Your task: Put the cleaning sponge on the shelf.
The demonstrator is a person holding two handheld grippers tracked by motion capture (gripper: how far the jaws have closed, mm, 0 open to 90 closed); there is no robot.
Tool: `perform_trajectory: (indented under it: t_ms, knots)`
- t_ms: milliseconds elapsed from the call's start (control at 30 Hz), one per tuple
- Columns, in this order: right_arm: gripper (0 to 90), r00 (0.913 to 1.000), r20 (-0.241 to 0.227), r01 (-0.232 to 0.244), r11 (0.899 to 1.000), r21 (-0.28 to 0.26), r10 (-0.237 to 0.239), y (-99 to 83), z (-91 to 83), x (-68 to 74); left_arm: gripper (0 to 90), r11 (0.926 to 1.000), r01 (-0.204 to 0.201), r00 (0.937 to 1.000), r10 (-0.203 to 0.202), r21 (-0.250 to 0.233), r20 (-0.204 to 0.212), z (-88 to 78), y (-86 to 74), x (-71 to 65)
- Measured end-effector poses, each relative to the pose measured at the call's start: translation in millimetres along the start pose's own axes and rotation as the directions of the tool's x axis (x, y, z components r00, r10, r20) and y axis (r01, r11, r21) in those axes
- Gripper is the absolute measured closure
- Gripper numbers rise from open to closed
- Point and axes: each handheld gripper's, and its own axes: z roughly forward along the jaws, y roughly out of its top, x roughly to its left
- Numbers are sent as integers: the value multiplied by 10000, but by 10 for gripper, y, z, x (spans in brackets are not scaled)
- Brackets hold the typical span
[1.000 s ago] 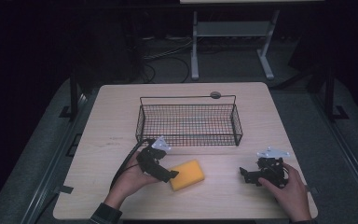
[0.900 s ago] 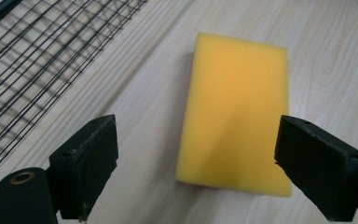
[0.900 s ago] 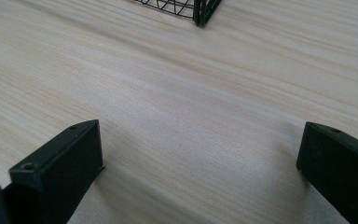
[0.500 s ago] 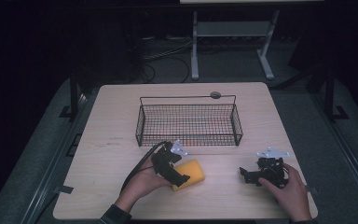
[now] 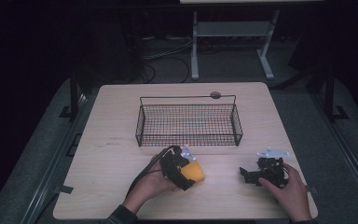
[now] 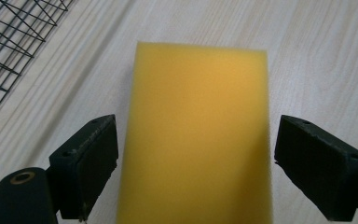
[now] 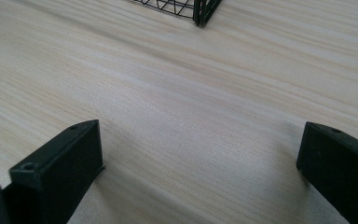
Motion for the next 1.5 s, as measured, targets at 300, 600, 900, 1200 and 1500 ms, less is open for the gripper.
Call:
perform_trajectory:
  t_ms: [300,600,900,1200,1500]
  knots:
    - [0,10000,1,2,10000,1,-2,0,0,0,129,9998,-68,10000,69,198,-37,76,-10,-7]
    - [0,10000,1,0,10000,0,0,0,0,0,206,9998,-97,9999,99,179,-99,86,-13,-3]
    - [0,10000,5,-10,10000,5,10,0,0,1,229,9998,-123,9999,125,168,-120,70,-20,-3]
    - [0,10000,5,-6,10000,1,6,1,0,1,233,10000,-75,10000,75,12,57,13,-11,-3]
    - [0,10000,4,-5,10000,-2,5,0,0,0,236,9999,-101,9998,103,-80,187,-42,43,-10]
